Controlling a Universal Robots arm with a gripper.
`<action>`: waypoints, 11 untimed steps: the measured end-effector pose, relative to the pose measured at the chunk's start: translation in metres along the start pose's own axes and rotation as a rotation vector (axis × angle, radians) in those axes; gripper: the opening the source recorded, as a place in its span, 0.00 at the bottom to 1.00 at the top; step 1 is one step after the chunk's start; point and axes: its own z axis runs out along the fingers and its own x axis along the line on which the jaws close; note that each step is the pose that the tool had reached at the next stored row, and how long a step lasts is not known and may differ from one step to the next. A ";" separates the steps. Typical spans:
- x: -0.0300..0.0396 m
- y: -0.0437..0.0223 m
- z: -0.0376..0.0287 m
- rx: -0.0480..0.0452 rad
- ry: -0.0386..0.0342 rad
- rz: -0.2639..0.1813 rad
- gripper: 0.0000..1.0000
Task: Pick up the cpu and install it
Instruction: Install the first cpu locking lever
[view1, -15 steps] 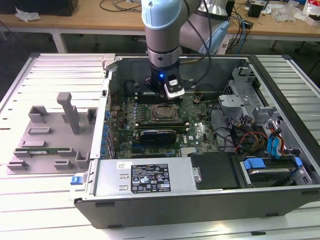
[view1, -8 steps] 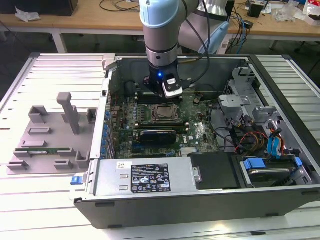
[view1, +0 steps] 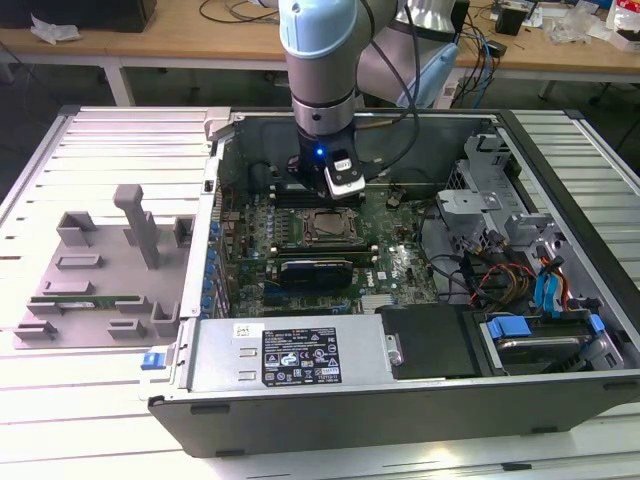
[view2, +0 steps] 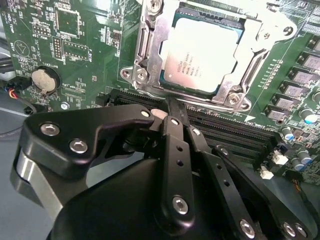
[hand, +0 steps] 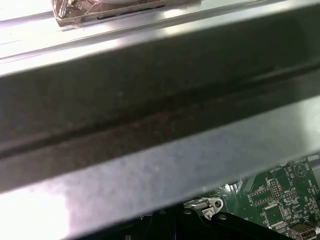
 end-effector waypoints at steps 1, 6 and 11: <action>0.0000 0.0000 0.0002 -0.0002 0.0000 0.000 0.11; -0.0024 -0.0012 0.0004 0.0003 -0.0001 0.000 0.11; -0.0075 -0.0005 0.0009 -0.0057 0.0016 0.002 0.11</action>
